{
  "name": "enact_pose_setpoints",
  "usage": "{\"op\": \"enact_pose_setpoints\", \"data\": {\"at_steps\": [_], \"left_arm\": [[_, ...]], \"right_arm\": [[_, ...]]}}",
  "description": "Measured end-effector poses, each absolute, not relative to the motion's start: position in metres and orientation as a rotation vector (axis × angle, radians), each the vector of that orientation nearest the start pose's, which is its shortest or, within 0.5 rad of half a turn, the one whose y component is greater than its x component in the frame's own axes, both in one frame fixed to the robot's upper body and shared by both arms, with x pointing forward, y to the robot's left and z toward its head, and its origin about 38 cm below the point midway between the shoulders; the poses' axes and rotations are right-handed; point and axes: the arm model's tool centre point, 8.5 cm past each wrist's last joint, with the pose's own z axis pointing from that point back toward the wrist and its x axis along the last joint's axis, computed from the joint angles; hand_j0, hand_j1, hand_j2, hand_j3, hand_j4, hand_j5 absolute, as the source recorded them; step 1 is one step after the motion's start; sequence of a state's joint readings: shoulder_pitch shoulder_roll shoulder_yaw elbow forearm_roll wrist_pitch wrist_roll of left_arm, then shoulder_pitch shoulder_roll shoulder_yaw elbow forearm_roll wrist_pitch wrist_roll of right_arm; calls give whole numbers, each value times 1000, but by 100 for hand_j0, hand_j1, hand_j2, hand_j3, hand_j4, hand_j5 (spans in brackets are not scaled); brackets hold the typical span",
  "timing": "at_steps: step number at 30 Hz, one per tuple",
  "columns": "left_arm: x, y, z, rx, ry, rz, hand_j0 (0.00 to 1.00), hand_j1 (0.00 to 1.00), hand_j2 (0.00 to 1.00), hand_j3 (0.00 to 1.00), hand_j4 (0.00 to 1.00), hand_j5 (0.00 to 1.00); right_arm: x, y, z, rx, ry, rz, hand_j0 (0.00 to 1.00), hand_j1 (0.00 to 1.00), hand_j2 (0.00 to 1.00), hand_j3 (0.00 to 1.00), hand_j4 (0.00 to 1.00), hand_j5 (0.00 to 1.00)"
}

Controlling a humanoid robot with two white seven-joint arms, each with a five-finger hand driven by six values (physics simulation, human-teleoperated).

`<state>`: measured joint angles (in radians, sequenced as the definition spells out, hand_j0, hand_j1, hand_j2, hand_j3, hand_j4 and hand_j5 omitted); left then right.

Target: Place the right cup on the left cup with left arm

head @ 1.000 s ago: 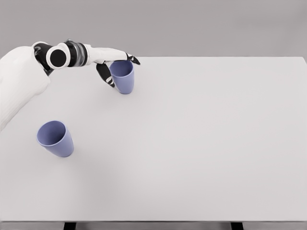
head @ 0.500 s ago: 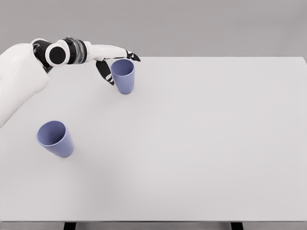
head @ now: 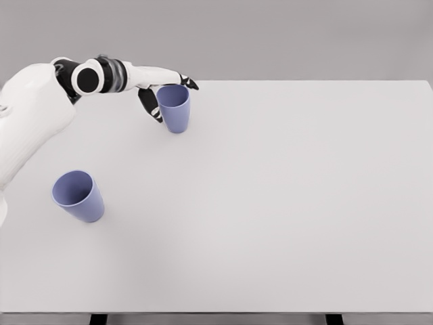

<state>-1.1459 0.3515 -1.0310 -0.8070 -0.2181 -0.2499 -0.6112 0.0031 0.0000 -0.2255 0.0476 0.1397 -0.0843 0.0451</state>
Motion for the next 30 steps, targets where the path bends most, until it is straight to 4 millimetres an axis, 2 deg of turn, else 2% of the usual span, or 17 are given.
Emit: {"op": "enact_pose_setpoints", "data": {"at_steps": [6, 11, 17, 24, 30], "left_arm": [[569, 181, 217, 289, -1138, -1831, 62, 62, 62, 62, 62, 62], [569, 181, 218, 288, -1143, -1834, 53, 53, 53, 53, 53, 53], [565, 179, 230, 295, -1179, -1856, 51, 51, 51, 51, 51, 51], [551, 197, 253, 333, -1226, -1897, 51, 51, 51, 51, 51, 51], [531, 219, 275, 355, -1269, -1928, 51, 51, 51, 51, 51, 51]], "right_arm": [[-10, -265, -261, -37, -39, -84, 100, 100, 100, 100, 100, 100], [-10, -265, -261, -37, -39, -84, 100, 100, 100, 100, 100, 100], [-10, -265, -261, -37, -39, -84, 100, 100, 100, 100, 100, 100], [-9, -265, -261, -37, -40, -84, 100, 100, 100, 100, 100, 100], [-9, -265, -261, -37, -40, -84, 100, 100, 100, 100, 100, 100]]}}
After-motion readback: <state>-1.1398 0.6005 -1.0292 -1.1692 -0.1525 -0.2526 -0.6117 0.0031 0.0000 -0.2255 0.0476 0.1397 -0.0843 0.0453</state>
